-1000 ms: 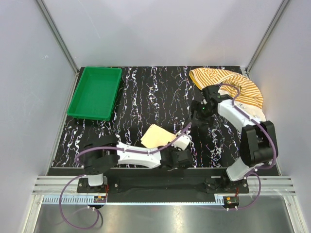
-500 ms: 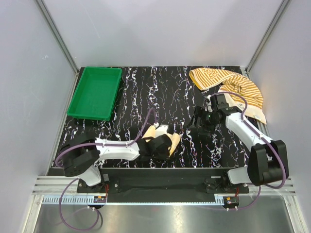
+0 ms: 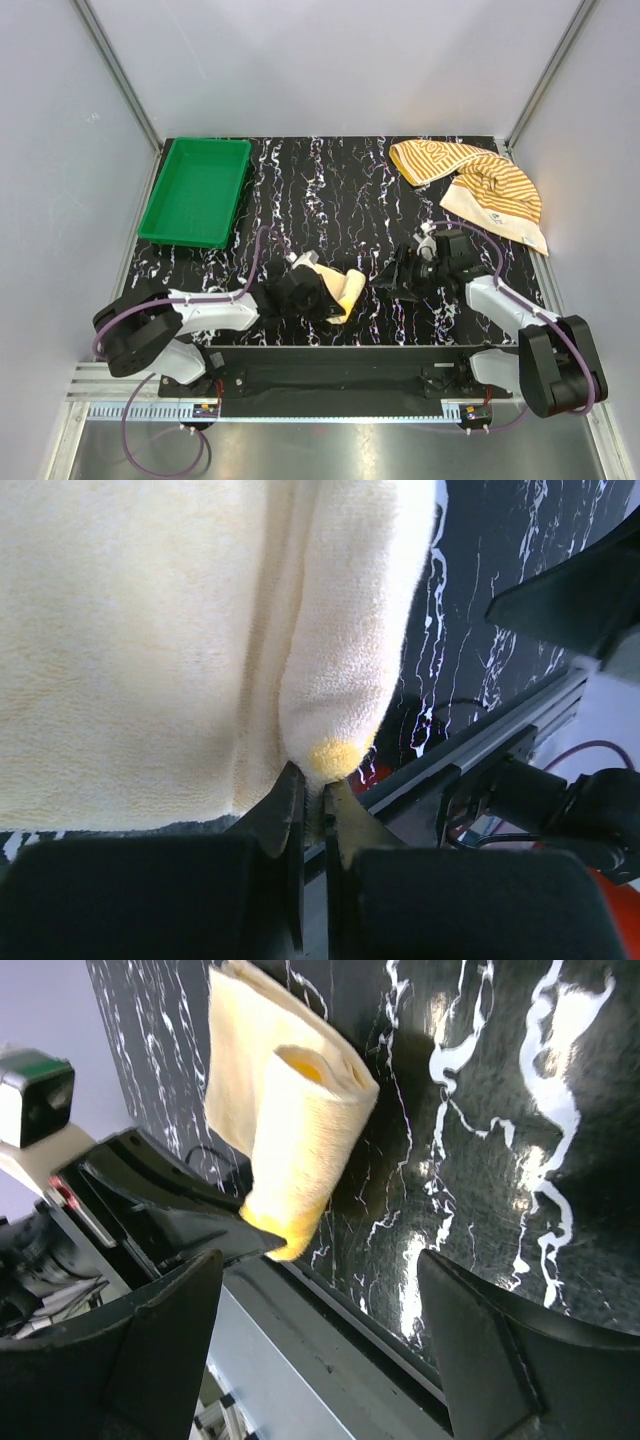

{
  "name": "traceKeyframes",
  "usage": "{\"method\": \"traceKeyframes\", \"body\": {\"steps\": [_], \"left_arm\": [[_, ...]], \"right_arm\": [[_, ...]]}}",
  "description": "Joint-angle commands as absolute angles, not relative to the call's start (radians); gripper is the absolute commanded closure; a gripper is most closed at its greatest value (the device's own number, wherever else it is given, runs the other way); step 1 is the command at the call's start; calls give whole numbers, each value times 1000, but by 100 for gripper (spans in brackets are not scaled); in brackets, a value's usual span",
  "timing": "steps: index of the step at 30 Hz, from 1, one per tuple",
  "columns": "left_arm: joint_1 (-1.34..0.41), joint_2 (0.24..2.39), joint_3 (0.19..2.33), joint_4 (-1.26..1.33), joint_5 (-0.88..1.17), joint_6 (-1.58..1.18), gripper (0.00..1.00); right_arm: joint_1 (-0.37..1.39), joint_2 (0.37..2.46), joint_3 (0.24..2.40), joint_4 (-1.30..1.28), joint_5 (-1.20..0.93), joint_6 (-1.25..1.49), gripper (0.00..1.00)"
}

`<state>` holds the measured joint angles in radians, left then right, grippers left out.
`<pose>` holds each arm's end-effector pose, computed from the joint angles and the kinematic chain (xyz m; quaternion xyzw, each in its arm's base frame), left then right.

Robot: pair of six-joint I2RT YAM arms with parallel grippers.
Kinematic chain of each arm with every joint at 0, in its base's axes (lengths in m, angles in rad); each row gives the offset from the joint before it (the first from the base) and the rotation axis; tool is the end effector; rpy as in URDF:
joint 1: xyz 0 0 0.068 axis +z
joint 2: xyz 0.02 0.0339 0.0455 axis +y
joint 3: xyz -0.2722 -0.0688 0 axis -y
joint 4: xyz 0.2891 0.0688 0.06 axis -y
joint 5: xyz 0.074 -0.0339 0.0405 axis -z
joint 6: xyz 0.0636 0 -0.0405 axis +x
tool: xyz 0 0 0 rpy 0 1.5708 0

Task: Roll the towels
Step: Roll the towel

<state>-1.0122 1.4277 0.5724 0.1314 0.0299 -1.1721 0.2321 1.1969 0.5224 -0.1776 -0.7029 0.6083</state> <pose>0.1676 -0.2717 0.1130 -0.0667 0.9092 -0.3710 0.1771 0.2480 0.1009 0.1410 0.0454 0.8860 0.4289 0.1700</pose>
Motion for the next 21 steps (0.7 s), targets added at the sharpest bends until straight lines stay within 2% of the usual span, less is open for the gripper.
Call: {"method": "traceKeyframes", "body": {"steps": [1, 6, 11, 16, 21], "left_arm": [[-993, 1402, 532, 244, 101, -1256, 100], [-983, 1416, 479, 291, 101, -1299, 100], [-965, 1463, 378, 483, 138, -1396, 100], [-953, 1545, 279, 704, 179, -1485, 100], [-948, 1601, 261, 804, 202, -1516, 100]], "right_arm": [[280, 1216, 470, 57, -759, 678, 16], [382, 1321, 437, 228, -693, 718, 18], [483, 1443, 456, 339, -635, 752, 22], [500, 1500, 463, 383, -621, 753, 24], [520, 1531, 462, 419, -612, 755, 30]]}}
